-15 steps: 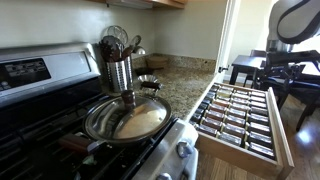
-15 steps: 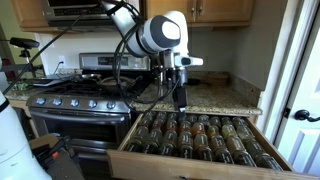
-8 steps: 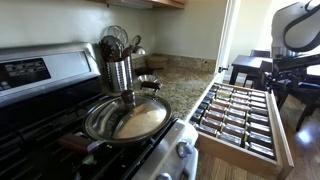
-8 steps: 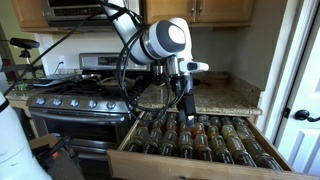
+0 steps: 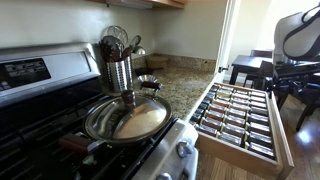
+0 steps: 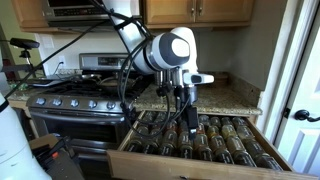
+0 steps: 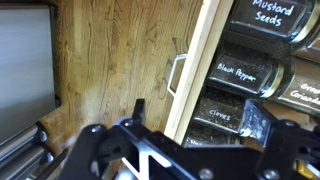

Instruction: Close the drawer

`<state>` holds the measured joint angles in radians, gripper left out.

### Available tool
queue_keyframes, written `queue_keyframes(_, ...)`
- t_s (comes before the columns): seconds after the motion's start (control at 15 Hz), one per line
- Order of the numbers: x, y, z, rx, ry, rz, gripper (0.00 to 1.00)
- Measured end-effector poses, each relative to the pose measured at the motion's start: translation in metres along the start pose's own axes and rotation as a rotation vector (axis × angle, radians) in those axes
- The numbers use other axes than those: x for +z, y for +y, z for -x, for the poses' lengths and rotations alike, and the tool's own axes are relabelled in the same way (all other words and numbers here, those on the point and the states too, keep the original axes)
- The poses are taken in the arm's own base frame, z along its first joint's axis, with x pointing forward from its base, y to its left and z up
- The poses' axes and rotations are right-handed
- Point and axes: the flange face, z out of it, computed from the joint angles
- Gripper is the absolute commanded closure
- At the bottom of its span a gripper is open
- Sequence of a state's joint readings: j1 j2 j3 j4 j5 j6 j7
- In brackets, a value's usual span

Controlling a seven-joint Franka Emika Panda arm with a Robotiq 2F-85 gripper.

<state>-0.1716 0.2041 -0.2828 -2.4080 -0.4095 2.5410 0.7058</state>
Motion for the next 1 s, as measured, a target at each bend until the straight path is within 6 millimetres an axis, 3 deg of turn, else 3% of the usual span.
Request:
queue_keyframes(0.47, 0.076, 0.032, -0.013, 0.187, -0.076, -0.069, 0.0)
queue_keyframes(1.0, 0.105, 0.021, -0.022, 0.239, -0.065, -0.121, 0.0)
